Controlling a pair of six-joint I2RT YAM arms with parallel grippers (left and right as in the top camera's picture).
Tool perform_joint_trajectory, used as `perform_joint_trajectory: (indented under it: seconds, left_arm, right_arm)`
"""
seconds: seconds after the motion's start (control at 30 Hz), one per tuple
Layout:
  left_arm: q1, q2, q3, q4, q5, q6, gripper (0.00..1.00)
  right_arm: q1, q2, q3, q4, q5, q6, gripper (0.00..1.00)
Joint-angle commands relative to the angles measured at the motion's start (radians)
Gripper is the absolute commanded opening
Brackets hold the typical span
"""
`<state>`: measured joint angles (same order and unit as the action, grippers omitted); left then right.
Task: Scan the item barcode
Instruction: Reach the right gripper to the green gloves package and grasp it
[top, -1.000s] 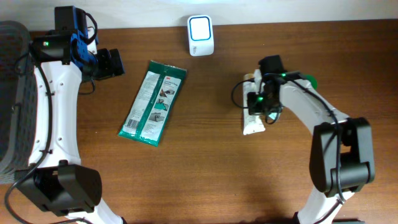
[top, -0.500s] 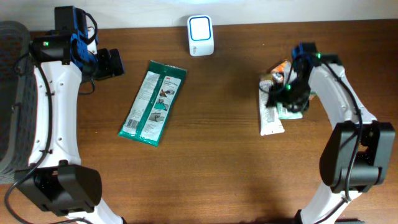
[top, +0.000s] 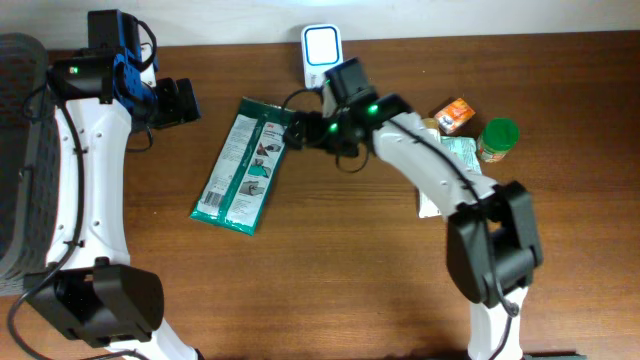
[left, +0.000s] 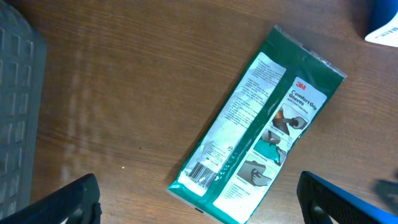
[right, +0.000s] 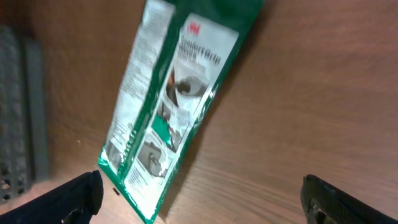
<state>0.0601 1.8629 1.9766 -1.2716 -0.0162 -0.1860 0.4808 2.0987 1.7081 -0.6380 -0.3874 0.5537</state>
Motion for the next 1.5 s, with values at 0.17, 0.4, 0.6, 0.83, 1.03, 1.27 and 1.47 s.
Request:
perform_joint_trajectory:
  seconds: [0.17, 0.4, 0.6, 0.83, 1.03, 1.27, 1.47]
  left_arm:
    - [0.0, -0.012, 0.007, 0.001, -0.007, 0.008, 0.99]
    - [0.0, -0.012, 0.007, 0.001, -0.007, 0.008, 0.99]
    - [0.0, -0.012, 0.007, 0.001, -0.007, 0.008, 0.99]
    - [0.0, -0.012, 0.007, 0.001, -0.007, 0.008, 0.99]
    - [0.0, -0.012, 0.007, 0.001, -0.007, 0.008, 0.99]
    - [0.0, -0.012, 0.007, 0.001, -0.007, 0.008, 0.99]
    - [0.0, -0.012, 0.007, 0.001, -0.007, 0.008, 0.99]
  right_arm:
    - [0.069, 0.096, -0.01, 0.084, 0.002, 0.058, 0.98]
    - [0.108, 0.12, -0.01, 0.126, 0.071, 0.095, 0.98]
    - [0.165, 0.143, -0.01, 0.164, 0.167, 0.094, 0.98]
    - [0.207, 0.202, -0.01, 0.226, 0.19, 0.091, 0.88]
    - [0.226, 0.246, -0.01, 0.33, 0.185, 0.092, 0.78]
    - [0.229, 0.288, -0.01, 0.328, 0.216, 0.09, 0.63]
    - [0.229, 0.308, -0.009, 0.29, 0.177, 0.09, 0.1]
